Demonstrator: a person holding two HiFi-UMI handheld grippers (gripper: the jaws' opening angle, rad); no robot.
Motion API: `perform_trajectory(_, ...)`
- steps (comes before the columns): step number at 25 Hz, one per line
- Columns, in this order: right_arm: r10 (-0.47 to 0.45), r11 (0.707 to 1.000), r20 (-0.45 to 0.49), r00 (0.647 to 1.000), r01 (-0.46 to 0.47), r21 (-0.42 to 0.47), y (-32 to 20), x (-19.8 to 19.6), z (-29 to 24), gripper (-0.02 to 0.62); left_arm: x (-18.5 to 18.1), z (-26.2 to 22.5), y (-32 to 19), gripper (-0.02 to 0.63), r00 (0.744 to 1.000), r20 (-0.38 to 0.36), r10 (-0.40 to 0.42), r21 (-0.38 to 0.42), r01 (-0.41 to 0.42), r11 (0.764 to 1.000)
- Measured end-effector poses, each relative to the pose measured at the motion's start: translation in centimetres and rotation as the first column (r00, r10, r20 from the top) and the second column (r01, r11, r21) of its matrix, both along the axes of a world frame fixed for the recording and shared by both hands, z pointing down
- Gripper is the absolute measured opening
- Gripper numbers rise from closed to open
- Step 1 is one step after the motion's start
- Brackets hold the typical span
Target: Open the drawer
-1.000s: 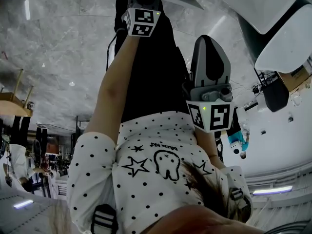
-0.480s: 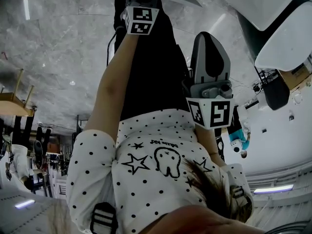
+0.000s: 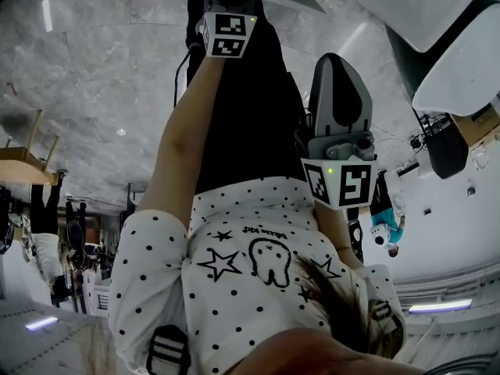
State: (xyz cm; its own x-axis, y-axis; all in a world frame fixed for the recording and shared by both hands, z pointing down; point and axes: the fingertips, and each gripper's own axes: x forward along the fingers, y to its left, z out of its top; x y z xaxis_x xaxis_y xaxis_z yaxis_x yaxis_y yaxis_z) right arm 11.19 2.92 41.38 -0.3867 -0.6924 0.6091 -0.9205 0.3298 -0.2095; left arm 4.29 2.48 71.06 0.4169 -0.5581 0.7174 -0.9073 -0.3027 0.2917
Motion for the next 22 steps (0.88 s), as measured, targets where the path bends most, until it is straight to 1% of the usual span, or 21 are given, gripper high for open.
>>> perform_trajectory(8, 0.002, 1.0, -0.006, 1.0, -0.002, -0.002, -0.13, 0.2, 0.18, 0.014, 0.33, 0.12, -0.13, 0.137, 1.0, -0.013, -0.007, 0.001, 0.007, 1.0)
perform_trajectory(22, -0.008, 1.0, 0.001, 1.0, 0.008, -0.003, -0.19, 0.3, 0.34, 0.014, 0.22, 0.2, -0.13, 0.137, 1.0, -0.01, -0.015, -0.002, 0.015, 1.0)
